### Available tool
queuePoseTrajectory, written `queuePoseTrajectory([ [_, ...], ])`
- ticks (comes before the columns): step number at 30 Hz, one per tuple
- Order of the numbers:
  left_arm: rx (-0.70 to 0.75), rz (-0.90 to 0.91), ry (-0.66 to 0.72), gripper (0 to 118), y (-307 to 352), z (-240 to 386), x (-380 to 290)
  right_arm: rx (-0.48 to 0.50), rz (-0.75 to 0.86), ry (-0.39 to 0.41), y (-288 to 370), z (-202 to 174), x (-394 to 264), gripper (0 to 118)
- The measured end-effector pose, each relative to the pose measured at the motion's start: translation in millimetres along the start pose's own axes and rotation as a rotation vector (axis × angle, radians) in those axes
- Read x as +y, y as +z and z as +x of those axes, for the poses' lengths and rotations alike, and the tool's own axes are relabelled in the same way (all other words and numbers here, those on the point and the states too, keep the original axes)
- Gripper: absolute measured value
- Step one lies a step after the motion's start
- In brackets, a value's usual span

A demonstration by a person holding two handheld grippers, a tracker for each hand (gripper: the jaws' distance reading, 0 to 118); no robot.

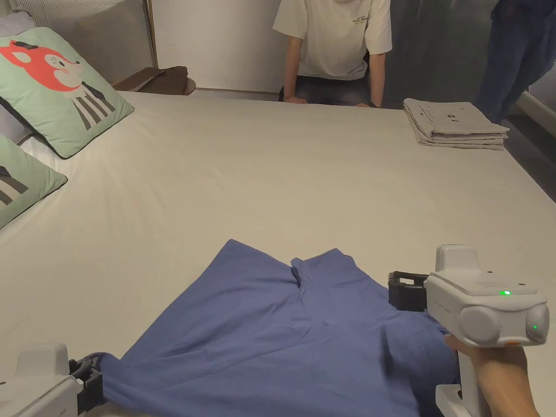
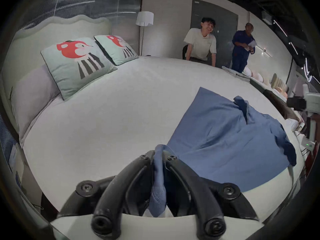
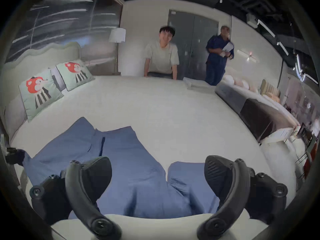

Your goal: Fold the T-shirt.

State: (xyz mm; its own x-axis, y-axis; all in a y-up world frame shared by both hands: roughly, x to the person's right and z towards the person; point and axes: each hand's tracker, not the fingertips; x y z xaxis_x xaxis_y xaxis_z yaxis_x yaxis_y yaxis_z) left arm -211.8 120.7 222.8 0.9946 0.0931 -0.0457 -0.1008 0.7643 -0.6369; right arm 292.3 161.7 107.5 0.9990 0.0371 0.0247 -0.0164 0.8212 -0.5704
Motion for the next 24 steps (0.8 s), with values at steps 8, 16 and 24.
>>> queuePoseTrajectory([
  [8, -0.005, -0.018, 0.028, 3, -10.3, 3.8, 5.4, 0.054, -0.218, 0.140, -109.0, -25.8, 18.1, 107],
  [16, -0.003, -0.041, 0.051, 3, -20.2, 2.6, 3.3, 0.104, -0.341, 0.154, -158.2, -43.5, 6.7, 67],
  [24, -0.007, -0.036, 0.056, 3, -26.2, -1.7, 0.5, 0.075, -0.264, 0.216, -128.5, -37.0, 6.2, 6],
])
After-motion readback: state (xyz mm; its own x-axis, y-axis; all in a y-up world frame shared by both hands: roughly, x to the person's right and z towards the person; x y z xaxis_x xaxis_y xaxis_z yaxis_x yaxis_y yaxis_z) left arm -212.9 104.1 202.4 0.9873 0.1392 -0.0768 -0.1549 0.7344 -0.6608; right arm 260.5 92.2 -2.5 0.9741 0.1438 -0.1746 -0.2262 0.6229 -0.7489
